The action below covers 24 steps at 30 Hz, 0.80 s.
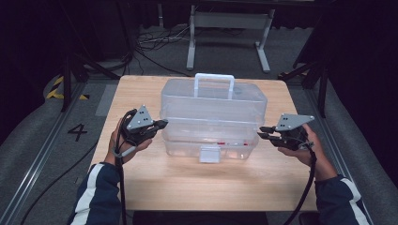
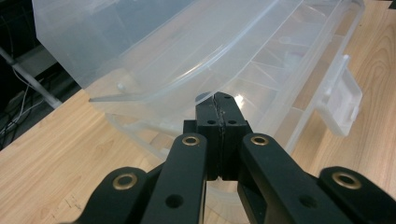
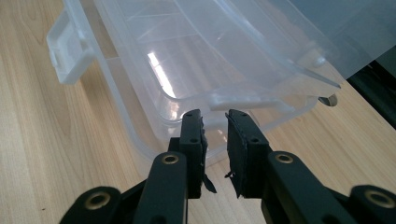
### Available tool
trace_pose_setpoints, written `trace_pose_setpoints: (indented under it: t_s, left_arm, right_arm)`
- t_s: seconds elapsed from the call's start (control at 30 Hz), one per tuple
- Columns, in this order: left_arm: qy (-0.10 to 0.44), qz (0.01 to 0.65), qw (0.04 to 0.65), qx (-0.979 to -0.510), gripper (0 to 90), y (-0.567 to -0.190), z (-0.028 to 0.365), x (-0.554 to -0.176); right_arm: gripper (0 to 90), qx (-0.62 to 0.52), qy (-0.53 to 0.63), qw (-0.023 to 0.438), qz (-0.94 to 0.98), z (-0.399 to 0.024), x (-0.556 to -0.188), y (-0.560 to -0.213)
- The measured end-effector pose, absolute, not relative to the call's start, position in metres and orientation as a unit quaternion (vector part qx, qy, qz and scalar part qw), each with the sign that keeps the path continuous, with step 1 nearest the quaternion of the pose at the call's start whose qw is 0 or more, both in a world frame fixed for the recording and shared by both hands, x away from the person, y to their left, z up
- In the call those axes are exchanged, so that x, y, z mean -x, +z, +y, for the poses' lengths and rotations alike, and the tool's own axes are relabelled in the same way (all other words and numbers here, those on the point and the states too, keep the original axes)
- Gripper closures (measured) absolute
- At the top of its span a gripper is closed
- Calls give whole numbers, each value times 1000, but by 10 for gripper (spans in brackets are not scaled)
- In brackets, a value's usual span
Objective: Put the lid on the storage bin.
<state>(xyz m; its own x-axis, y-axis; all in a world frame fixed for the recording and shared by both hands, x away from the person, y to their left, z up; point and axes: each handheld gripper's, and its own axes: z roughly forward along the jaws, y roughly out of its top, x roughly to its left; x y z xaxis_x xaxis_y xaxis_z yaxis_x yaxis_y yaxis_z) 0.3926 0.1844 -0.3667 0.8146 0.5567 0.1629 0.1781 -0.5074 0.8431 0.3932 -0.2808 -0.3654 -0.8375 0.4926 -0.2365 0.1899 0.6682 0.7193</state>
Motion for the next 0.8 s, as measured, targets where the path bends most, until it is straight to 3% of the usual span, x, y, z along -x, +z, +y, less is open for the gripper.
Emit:
trace_pose_setpoints:
  t_s: [0.8]
  left_arm:
    - [210, 223, 433, -847, 900, -374, 184, -385]
  right_arm:
    - [751, -200, 355, 208, 889, -287, -390, -371]
